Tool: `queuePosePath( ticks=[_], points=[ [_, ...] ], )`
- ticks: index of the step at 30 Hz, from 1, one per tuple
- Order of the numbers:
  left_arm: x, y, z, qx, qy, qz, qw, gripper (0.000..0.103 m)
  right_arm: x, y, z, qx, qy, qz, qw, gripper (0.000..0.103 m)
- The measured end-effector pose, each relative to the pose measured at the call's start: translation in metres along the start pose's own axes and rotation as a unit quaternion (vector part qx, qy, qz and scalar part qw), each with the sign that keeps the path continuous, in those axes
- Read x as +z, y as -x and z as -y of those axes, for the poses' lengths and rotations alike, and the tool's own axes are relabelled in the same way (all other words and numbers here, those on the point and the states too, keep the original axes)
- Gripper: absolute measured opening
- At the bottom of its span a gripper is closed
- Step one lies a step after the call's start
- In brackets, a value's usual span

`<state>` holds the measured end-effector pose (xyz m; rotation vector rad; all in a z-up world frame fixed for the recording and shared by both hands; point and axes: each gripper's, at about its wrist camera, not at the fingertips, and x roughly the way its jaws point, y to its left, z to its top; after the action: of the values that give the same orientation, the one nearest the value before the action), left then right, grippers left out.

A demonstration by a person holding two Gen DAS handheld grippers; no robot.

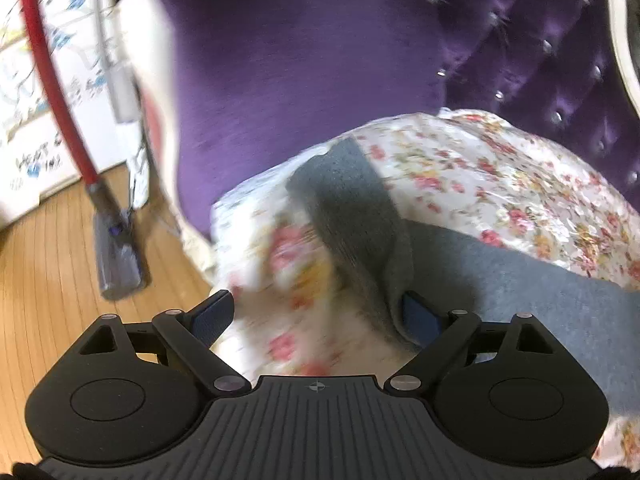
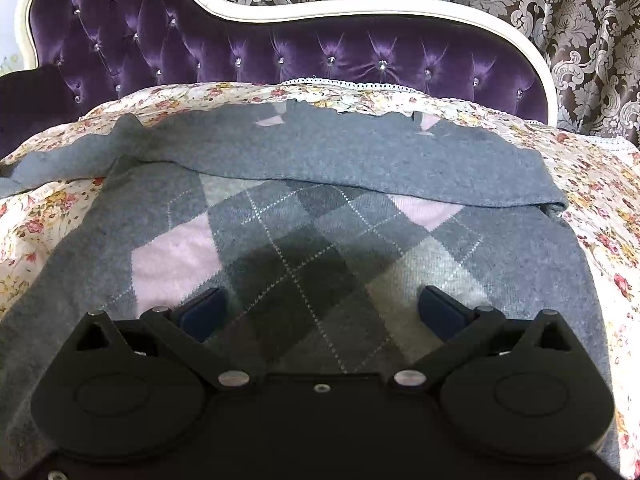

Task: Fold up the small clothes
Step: 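Grasp the other sleeve cuff with the left tool and close it, then lift the held sleeve across the sweater body and open the left tool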

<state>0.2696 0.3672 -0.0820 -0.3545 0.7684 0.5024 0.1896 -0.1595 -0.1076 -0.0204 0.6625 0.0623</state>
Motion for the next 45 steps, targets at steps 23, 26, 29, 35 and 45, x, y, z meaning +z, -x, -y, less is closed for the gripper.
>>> queuePosePath(
  ticks=[23,26,29,35,45],
  points=[
    [0.000,-0.014,-0.045,-0.125,0.134,0.046,0.9819,0.079,0.000,0.000,0.000,0.000,0.000,-0.001,1.000,0.103],
    [0.003,-0.014,-0.046,-0.130,0.142,0.051,0.9799,0.061,0.001,-0.001,-0.001,-0.001,0.001,-0.002,1.000,0.103],
    [0.003,-0.016,-0.048,-0.137,0.148,0.049,0.9783,0.036,0.000,-0.001,-0.001,-0.002,0.002,-0.002,1.000,0.103],
    [0.002,0.003,-0.060,-0.138,0.162,0.064,0.9749,0.005,0.001,-0.001,-0.001,-0.001,0.001,-0.002,1.000,0.103],
    [0.019,0.035,-0.042,-0.177,0.115,0.065,0.9752,0.009,0.000,0.000,0.002,0.005,-0.005,0.002,1.000,0.103]
  ],
)
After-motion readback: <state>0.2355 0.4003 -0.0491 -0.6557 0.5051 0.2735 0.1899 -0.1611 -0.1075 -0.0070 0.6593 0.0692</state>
